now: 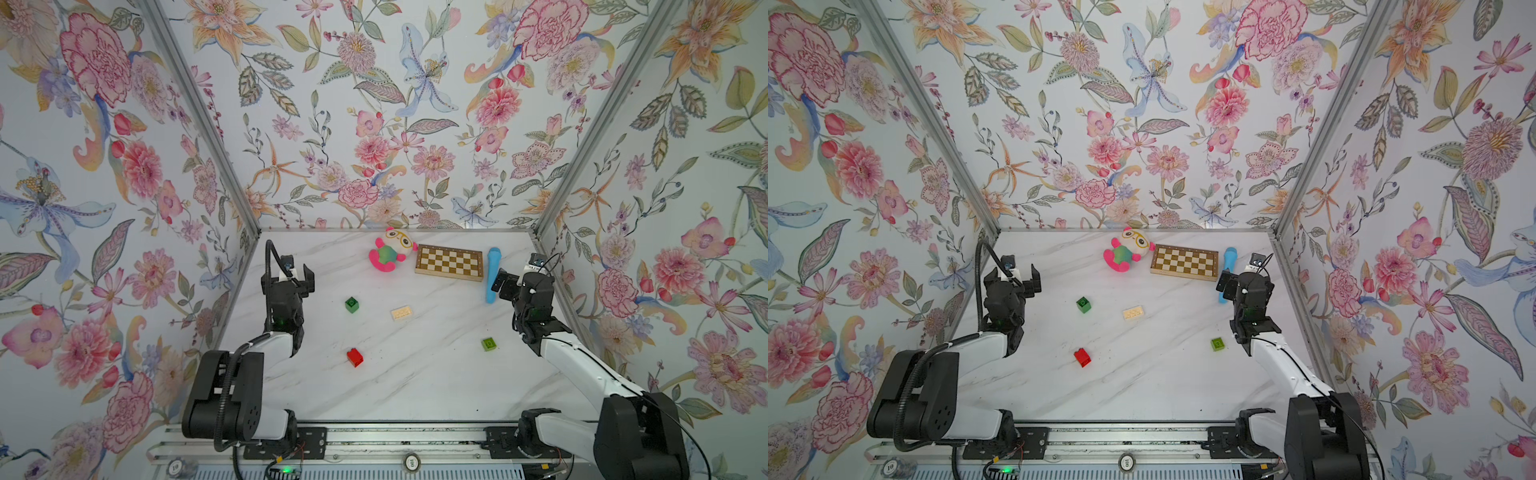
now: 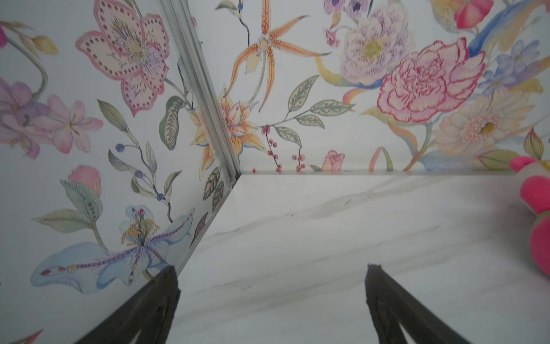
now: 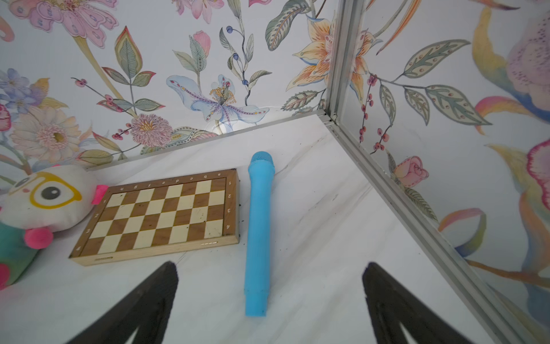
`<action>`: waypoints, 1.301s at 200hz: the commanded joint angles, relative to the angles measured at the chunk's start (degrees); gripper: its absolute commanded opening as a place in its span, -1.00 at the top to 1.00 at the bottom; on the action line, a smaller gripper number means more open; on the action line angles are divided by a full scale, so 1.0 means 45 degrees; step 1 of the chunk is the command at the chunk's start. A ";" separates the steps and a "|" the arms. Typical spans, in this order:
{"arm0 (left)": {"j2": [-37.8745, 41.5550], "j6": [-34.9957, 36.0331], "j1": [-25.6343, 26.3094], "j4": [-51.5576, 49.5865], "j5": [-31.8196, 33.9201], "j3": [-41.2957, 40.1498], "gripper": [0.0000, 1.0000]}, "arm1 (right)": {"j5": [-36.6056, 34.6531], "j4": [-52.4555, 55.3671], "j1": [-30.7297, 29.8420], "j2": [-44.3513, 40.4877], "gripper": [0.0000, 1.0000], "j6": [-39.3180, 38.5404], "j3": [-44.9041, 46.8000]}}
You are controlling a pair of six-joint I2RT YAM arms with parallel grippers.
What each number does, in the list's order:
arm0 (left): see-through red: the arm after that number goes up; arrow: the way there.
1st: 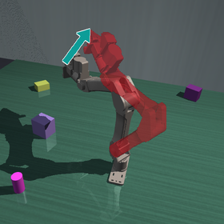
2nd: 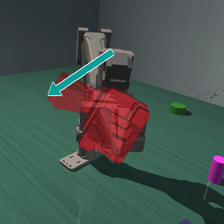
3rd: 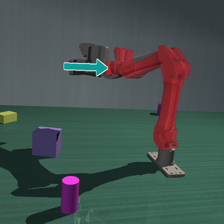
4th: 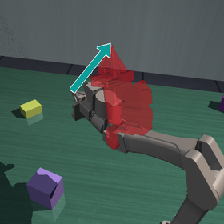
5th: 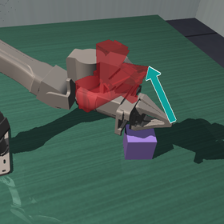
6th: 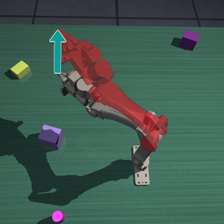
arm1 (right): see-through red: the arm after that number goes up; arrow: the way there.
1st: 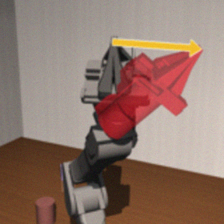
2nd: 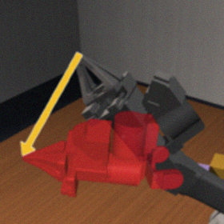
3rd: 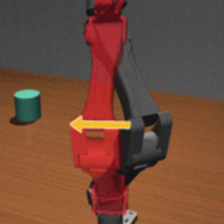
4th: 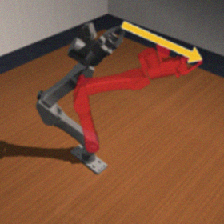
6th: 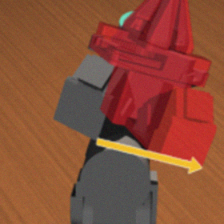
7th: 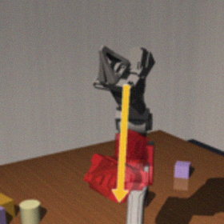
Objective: Assemble the letter r with lego
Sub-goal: Adjust the lego brick at the center of the board.
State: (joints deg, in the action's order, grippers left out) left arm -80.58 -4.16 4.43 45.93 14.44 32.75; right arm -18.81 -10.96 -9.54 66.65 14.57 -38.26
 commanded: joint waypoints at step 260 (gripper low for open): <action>0.3616 -0.5243 0.3899 -1.3035 0.0675 0.4384 -0.98 | 0.2985 0.9946 -0.6615 1.2025 0.09 0.2386 -1.2708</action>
State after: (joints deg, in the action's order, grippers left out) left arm -63.44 -29.17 21.67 -11.57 14.81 50.39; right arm -6.79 30.92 -39.55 118.43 24.47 -93.38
